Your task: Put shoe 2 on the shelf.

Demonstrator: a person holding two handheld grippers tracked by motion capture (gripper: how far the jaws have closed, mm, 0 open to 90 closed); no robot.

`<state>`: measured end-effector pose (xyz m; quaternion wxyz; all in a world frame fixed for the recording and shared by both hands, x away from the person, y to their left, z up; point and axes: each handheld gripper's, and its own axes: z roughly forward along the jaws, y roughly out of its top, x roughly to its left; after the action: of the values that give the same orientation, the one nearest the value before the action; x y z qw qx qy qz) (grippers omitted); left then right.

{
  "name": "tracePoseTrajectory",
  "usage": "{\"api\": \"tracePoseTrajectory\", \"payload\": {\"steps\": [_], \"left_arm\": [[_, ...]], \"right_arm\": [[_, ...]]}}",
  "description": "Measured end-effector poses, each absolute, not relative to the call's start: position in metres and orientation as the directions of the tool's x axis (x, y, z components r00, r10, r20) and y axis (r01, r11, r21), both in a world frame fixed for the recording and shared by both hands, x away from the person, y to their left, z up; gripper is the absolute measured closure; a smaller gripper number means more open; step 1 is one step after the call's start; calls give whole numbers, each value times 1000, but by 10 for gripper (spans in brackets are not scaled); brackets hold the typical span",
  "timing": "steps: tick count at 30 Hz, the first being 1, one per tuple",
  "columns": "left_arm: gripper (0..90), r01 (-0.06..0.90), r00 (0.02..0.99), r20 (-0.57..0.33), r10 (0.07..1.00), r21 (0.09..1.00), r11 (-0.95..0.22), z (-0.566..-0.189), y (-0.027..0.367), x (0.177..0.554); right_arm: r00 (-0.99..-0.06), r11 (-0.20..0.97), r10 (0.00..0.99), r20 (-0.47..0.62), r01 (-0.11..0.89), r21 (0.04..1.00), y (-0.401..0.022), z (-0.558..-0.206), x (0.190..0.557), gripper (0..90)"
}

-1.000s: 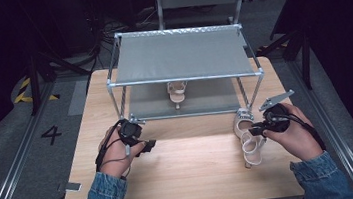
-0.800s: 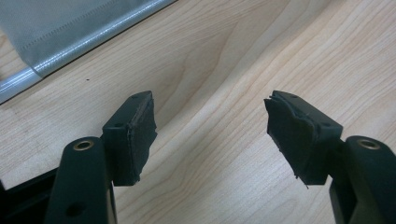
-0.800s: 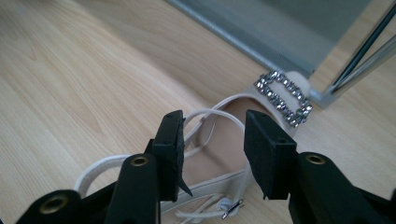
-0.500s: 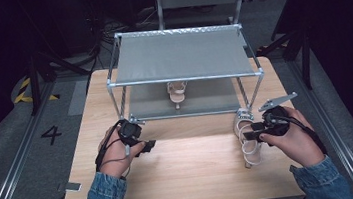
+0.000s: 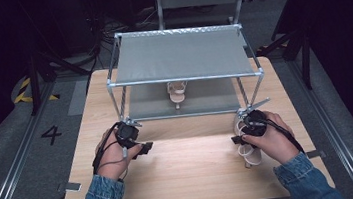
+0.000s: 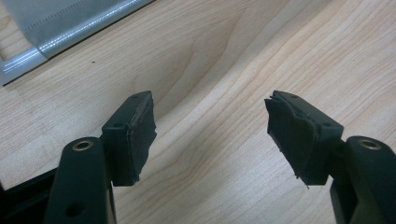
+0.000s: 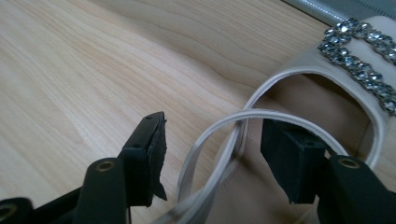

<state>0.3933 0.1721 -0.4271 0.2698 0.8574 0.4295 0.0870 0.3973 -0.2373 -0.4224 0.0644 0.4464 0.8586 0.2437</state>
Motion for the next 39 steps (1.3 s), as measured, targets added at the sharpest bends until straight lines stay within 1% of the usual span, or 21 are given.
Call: {"api": "tracePoseTrajectory", "payload": {"steps": [3,4,6,11,12,13,16,17,22,27,29,32,36,39], "left_arm": [[329,698,604,-87,792,538,-473,-428,173,393],[329,697,605,-85,792,538,-475,-428,173,393],[330,695,608,-81,789,535,-480,-428,174,393],[329,702,604,-91,792,532,-474,-429,172,393],[328,699,608,-88,789,532,-478,-429,172,393],[328,697,611,-89,787,532,-481,-429,173,394],[328,696,609,-81,789,533,-482,-429,173,394],[328,697,607,-83,790,533,-480,-429,173,394],[328,700,600,-87,795,537,-470,-429,173,394],[328,697,598,-83,797,544,-467,-427,176,393],[328,700,595,-86,799,544,-462,-427,179,392],[328,703,588,-85,805,546,-456,-427,182,390],[328,714,571,-90,816,545,-440,-427,188,386],[328,720,560,-93,823,546,-428,-426,191,383]], "right_arm": [[-595,491,797,103,737,465,-234,-427,399,428],[-600,496,793,104,737,459,-233,-428,400,456],[-606,507,789,106,739,444,-232,-429,400,484],[-614,534,788,50,721,442,-232,-430,400,639],[-612,535,790,40,719,442,-233,-429,400,693],[-606,534,795,28,721,442,-233,-429,400,724],[-601,540,799,17,730,418,-235,-426,398,825],[-601,546,799,9,732,408,-237,-425,397,844],[-579,514,815,22,741,433,-245,-419,394,855],[-586,503,810,19,712,489,-249,-408,391,857],[-594,496,803,35,701,512,-247,-401,390,857],[-622,522,783,3,661,539,-241,-392,390,857],[-650,542,760,-9,626,561,-232,-382,397,856],[-664,568,747,-38,607,556,-224,-379,406,856]]}}
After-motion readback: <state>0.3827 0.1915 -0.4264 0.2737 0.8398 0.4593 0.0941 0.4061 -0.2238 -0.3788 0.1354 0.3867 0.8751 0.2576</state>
